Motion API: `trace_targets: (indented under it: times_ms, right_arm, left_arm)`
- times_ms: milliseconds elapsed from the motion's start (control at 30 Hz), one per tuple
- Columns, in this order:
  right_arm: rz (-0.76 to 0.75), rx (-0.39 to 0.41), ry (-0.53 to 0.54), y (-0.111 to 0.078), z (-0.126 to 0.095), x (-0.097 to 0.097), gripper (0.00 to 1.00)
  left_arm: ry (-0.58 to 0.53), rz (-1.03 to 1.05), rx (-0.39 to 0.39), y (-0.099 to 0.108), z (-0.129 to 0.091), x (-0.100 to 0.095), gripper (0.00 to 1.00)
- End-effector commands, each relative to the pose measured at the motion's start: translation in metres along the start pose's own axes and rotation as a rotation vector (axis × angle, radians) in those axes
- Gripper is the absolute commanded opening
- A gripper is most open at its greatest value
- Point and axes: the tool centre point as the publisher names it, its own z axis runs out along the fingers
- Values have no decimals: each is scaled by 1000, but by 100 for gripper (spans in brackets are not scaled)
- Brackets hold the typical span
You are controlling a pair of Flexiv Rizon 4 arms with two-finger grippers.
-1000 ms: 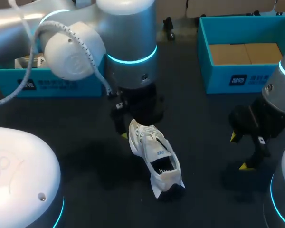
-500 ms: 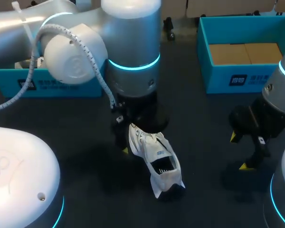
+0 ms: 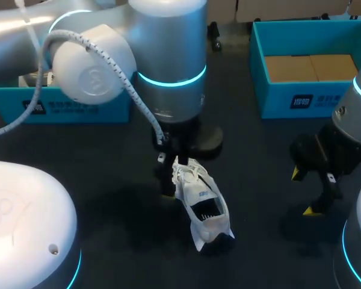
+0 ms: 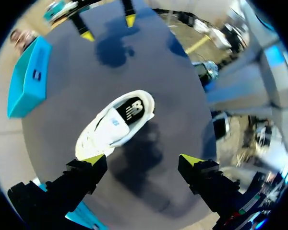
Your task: Take the shoe out of the shoebox, open the shoe tongue, remove and reinsert the insole, then place the shoe into the shoebox
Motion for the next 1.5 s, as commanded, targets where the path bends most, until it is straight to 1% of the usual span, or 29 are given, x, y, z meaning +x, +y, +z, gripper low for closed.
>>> trace_targets:
  times_ms: [33,100,133,300,367,400,433,533,600,767,867,967,1000,1400,1467,1500]
  right_arm:
    - [0,1,0,0,1,0,100]
    - [0,1,0,0,1,0,100]
    - [0,1,0,0,1,0,100]
    - [0,1,0,0,1,0,100]
    - [0,1,0,0,1,0,100]
    - [0,1,0,0,1,0,100]
    - [0,1,0,0,1,0,100]
    - [0,1,0,0,1,0,100]
    - [0,1,0,0,1,0,100]
    - [0,1,0,0,1,0,100]
    - [0,1,0,0,1,0,100]
    - [0,1,0,0,1,0,100]
    - [0,1,0,0,1,0,100]
    - [0,1,0,0,1,0,100]
    - [0,1,0,0,1,0,100]
    - [0,1,0,0,1,0,100]
  left_arm:
    - [-6,-277,15,-10,6,7,100]
    - [29,-326,42,-12,10,12,100]
    - [7,-345,52,-13,12,15,100]
    - [-6,-421,97,-20,21,29,100]
    - [-34,-453,118,-23,26,35,100]
    - [-28,-450,116,-25,28,35,100]
    - [-52,-470,120,-27,31,37,100]
    - [-72,-473,120,-37,40,41,100]
    - [-51,-458,109,-43,46,42,100]
    - [-79,-422,114,-53,59,44,100]
    - [-68,-400,112,-59,67,40,100]
    - [-44,-415,80,-67,75,38,100]
    - [-48,-415,65,-69,75,37,100]
    - [-48,-415,65,-69,75,37,100]
    - [-21,-412,70,-77,84,38,100]
    - [-24,-405,69,-80,87,38,100]
